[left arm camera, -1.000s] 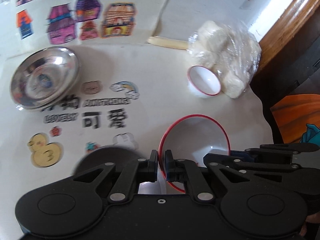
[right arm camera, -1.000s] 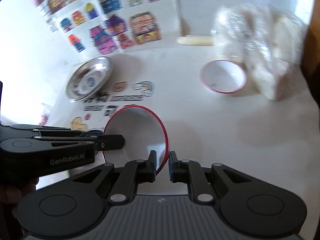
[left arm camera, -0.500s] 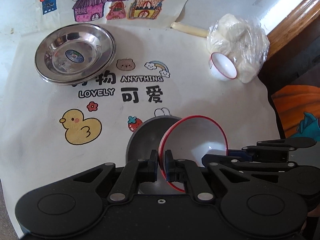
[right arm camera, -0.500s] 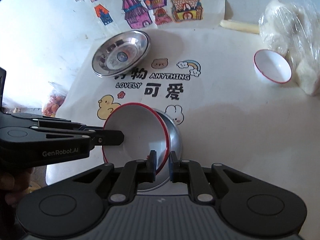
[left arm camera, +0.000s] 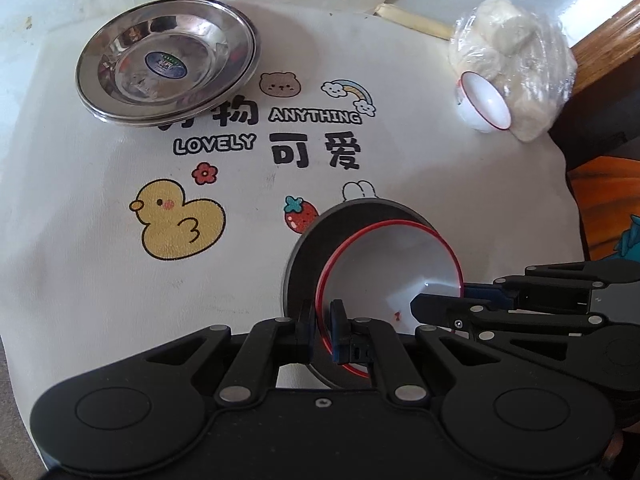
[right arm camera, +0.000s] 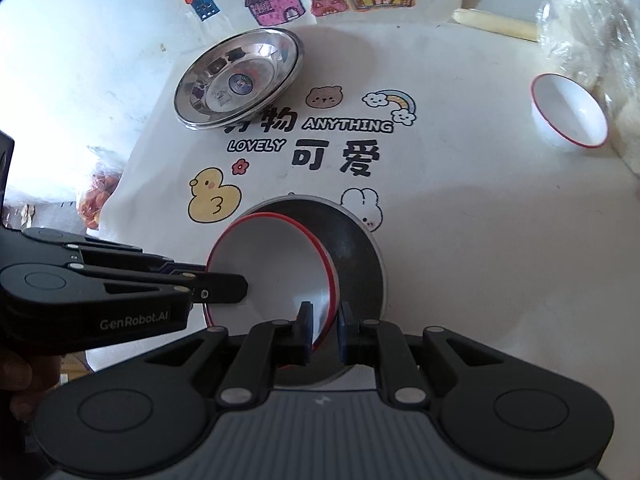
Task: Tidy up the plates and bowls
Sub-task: 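Carry the red-rimmed bowl with both grippers and lower it into the steel bowl, then open both grippers and lift them off the nested bowls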
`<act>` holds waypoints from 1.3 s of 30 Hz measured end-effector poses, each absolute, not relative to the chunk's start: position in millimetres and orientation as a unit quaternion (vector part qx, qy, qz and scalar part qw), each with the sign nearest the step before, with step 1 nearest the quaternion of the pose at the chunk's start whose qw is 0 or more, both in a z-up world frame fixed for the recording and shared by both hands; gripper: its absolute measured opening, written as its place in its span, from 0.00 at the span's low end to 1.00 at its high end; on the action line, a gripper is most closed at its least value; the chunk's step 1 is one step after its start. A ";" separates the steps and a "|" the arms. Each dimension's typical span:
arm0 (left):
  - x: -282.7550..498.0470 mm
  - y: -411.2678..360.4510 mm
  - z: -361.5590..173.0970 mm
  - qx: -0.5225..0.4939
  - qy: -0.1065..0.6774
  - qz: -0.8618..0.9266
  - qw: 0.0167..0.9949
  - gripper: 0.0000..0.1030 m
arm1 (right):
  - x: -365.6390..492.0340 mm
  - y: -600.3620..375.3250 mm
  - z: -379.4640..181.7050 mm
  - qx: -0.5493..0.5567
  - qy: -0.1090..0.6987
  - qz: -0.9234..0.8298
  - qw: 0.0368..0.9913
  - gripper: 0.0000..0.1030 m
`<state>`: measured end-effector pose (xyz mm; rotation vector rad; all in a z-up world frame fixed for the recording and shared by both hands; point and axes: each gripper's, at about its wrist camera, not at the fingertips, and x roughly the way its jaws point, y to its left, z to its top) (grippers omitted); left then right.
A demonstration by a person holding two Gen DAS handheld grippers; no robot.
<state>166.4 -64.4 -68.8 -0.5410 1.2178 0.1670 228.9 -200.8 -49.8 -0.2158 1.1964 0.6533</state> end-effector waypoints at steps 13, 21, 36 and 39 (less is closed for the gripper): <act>177.3 -73.5 -81.4 -0.262 0.592 0.105 0.755 0.08 | 245.5 -198.9 -62.1 -0.128 0.579 0.320 0.739 0.13; 178.7 -74.1 -85.0 -0.273 0.591 0.116 0.750 0.11 | 251.4 -196.4 -67.1 -0.132 0.592 0.325 0.726 0.13; 178.0 -74.5 -82.1 -0.268 0.588 0.126 0.753 0.21 | 254.3 -200.1 -69.0 -0.112 0.594 0.333 0.724 0.17; 177.2 -73.6 -78.2 -0.270 0.584 0.126 0.755 0.31 | 253.5 -201.5 -67.2 -0.109 0.590 0.335 0.726 0.21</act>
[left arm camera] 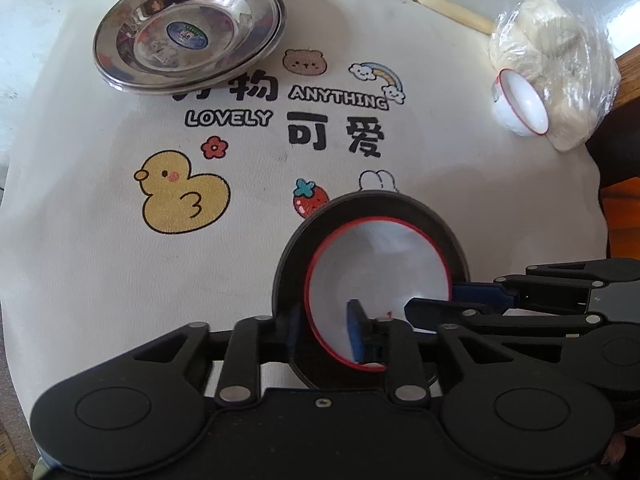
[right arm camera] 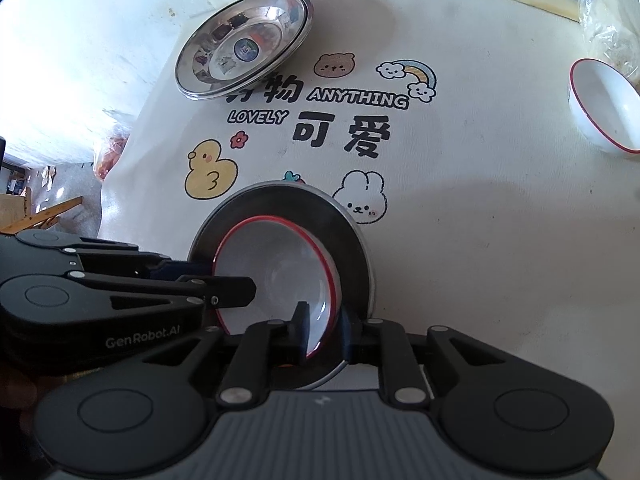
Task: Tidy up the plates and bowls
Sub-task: 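Open both grippers and lift them off the nested bowls, then move both open grippers to the second red-rimmed bowl beside the dough bag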
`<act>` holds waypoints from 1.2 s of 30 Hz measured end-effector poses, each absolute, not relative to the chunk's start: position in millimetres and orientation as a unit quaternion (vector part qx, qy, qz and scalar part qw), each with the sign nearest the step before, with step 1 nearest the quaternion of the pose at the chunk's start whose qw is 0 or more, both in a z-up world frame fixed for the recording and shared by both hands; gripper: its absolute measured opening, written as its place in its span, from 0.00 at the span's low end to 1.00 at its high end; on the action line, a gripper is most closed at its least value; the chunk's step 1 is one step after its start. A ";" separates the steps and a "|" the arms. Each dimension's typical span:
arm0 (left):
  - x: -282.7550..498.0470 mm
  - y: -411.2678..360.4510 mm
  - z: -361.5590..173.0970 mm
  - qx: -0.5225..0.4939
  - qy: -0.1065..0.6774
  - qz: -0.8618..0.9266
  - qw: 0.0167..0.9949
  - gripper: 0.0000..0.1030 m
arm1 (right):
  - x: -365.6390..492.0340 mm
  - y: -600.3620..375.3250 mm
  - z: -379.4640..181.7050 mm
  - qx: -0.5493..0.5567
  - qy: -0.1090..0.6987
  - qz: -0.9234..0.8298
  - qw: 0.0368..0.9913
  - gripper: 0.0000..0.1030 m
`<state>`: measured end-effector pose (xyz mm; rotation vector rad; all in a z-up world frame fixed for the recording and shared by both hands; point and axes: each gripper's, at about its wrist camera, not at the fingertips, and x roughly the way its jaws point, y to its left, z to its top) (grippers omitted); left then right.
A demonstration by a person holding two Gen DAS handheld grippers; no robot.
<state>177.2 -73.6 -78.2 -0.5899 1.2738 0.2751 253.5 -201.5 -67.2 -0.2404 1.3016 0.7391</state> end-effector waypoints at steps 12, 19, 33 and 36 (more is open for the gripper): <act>175.4 -75.8 -59.6 -0.283 0.571 0.127 0.760 0.53 | 253.6 -220.9 -40.1 -0.094 0.562 0.336 0.750 0.40; 178.2 -81.2 -40.1 -0.243 0.551 0.147 0.785 0.75 | 256.0 -244.7 -32.2 -0.081 0.552 0.305 0.772 0.50; 207.8 -92.6 -36.6 -0.165 0.537 0.207 0.801 0.99 | 272.3 -292.2 -30.5 -0.038 0.550 0.252 0.796 0.89; 216.3 -96.5 -39.4 -0.178 0.533 0.196 0.803 0.99 | 277.3 -304.0 -33.7 -0.026 0.557 0.241 0.794 0.97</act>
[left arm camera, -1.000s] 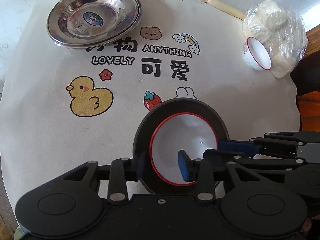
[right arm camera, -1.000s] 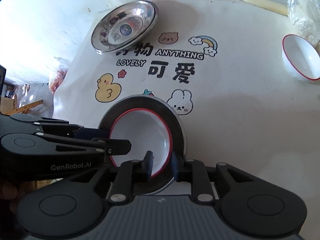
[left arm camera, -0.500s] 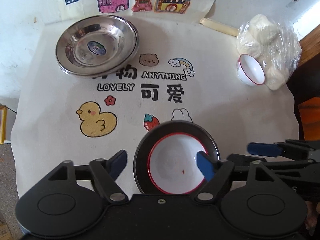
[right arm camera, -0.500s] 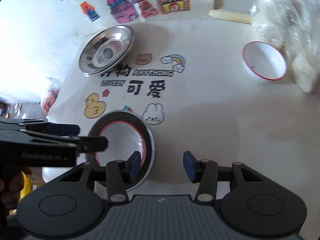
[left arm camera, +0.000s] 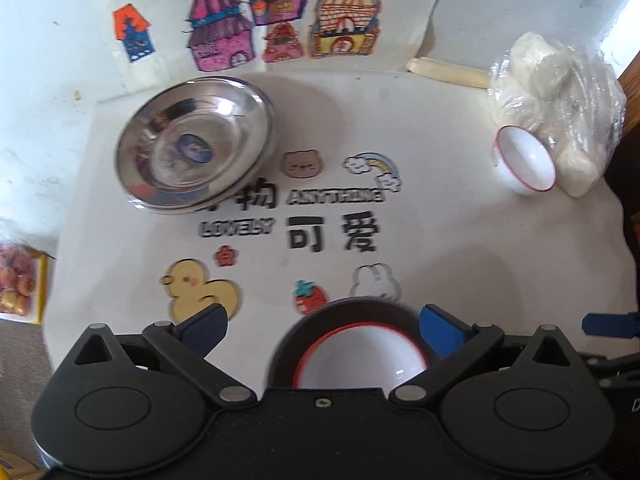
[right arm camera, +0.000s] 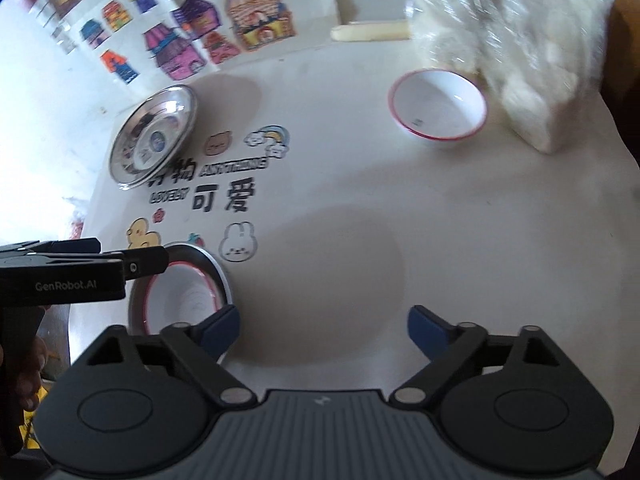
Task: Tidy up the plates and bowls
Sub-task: 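Move both open grippers to the second red-rimmed bowl beside the dough bag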
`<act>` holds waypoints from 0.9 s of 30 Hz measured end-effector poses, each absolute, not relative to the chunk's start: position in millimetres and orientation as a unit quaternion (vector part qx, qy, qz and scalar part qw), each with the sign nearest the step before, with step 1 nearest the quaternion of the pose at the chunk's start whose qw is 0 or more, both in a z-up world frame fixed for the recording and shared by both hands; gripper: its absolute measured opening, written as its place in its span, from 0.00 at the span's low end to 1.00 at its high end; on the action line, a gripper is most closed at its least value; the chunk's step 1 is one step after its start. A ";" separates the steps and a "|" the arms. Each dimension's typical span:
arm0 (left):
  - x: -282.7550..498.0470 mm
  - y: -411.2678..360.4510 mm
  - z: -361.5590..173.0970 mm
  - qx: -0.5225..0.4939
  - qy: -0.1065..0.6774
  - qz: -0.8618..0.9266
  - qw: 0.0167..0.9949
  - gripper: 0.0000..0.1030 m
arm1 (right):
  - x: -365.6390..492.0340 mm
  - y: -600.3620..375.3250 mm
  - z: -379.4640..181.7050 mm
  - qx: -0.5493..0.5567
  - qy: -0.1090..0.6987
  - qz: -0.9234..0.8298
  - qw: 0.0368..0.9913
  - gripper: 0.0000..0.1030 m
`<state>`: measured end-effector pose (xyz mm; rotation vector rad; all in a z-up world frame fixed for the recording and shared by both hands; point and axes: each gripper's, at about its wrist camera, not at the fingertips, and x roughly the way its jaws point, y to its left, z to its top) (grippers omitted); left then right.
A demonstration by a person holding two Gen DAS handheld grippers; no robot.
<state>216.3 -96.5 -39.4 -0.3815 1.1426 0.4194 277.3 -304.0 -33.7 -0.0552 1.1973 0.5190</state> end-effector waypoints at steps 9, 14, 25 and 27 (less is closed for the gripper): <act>260.6 -119.1 -49.9 -0.189 0.514 0.162 0.821 0.99 | 289.7 -355.4 -36.3 0.001 0.536 0.205 0.819 1.00; 295.8 -130.6 -56.5 -0.210 0.471 0.123 0.848 0.99 | 295.4 -387.4 -45.0 0.024 0.536 0.167 0.827 1.00; 387.4 -131.5 -76.0 -0.187 0.463 0.123 0.858 0.99 | 339.6 -412.2 -46.3 0.073 0.482 0.143 0.861 1.00; 400.0 -127.5 -82.4 -0.201 0.471 0.111 0.852 0.99 | 356.4 -410.2 -47.8 0.077 0.481 0.140 0.862 1.00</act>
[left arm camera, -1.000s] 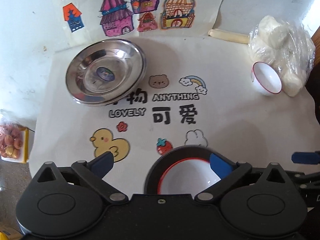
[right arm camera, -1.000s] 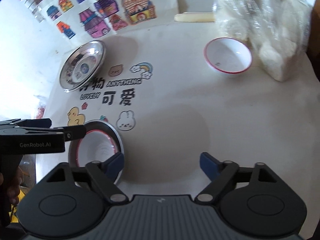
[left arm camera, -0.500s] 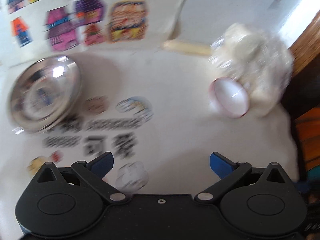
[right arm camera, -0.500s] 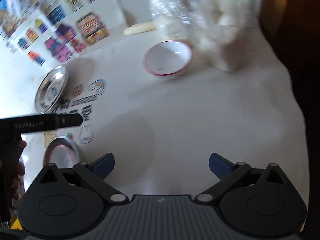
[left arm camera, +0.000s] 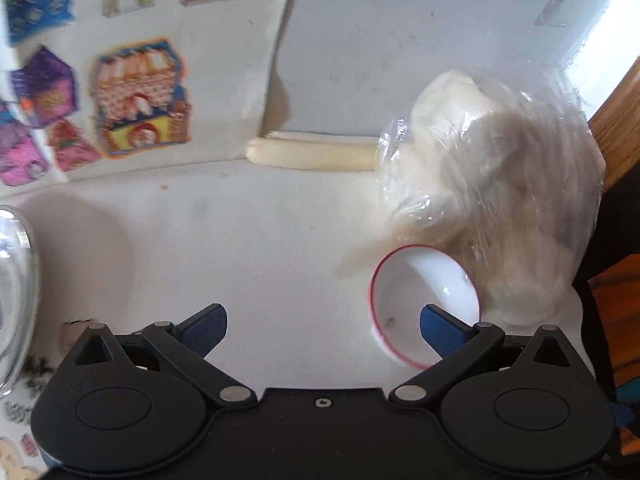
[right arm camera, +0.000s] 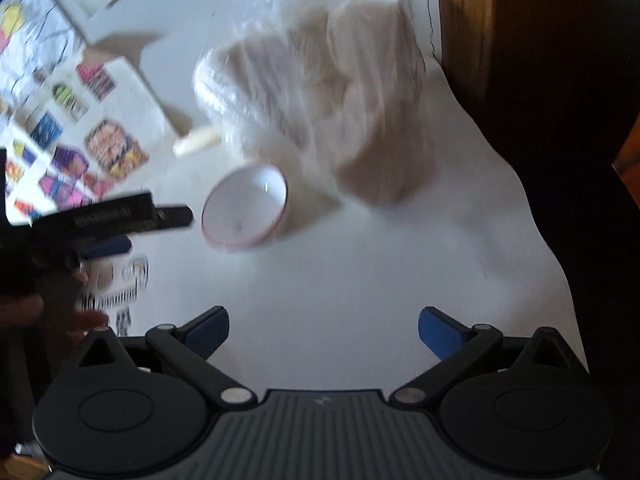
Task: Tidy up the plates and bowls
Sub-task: 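Move both open grippers to the second red-rimmed bowl beside the dough bag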
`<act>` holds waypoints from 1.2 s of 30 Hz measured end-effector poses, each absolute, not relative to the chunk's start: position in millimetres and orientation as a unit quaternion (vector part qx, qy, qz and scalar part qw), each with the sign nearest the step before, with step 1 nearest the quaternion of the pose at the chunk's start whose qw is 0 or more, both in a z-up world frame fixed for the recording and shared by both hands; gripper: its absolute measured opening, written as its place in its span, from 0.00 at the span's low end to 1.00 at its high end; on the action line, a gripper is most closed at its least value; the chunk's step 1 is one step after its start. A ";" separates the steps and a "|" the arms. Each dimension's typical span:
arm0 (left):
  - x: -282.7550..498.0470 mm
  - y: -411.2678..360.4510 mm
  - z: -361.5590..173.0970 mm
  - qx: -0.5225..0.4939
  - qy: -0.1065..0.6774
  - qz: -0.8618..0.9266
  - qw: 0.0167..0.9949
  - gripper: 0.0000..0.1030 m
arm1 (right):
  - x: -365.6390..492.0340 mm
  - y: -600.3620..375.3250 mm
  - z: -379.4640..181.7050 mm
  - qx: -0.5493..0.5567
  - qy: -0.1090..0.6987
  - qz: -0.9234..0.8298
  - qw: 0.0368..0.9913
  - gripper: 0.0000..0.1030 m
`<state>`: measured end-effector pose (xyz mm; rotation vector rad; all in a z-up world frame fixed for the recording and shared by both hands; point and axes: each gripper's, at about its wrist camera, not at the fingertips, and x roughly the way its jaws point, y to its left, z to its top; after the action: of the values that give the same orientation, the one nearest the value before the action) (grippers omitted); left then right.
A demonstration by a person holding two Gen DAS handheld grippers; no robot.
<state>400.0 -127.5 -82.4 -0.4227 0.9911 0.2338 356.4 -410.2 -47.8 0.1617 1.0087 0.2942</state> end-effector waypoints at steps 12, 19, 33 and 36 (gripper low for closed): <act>435.5 -129.8 -99.8 -0.166 0.526 0.117 0.826 0.99 | 420.1 -411.2 -70.0 0.105 0.491 0.120 0.857 0.99; 438.7 -130.5 -104.3 -0.159 0.528 0.125 0.825 0.98 | 431.9 -406.7 -76.5 0.111 0.495 0.132 0.851 0.85; 444.2 -133.5 -104.0 -0.200 0.520 0.103 0.824 0.57 | 449.0 -379.0 -86.2 0.149 0.505 0.156 0.836 0.33; 448.4 -136.3 -105.7 -0.208 0.524 0.093 0.821 0.42 | 450.8 -375.8 -86.2 0.153 0.508 0.159 0.832 0.27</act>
<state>448.4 -136.3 -105.7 -0.4436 1.1144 0.1975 450.8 -375.8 -86.2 0.3245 1.0772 0.3379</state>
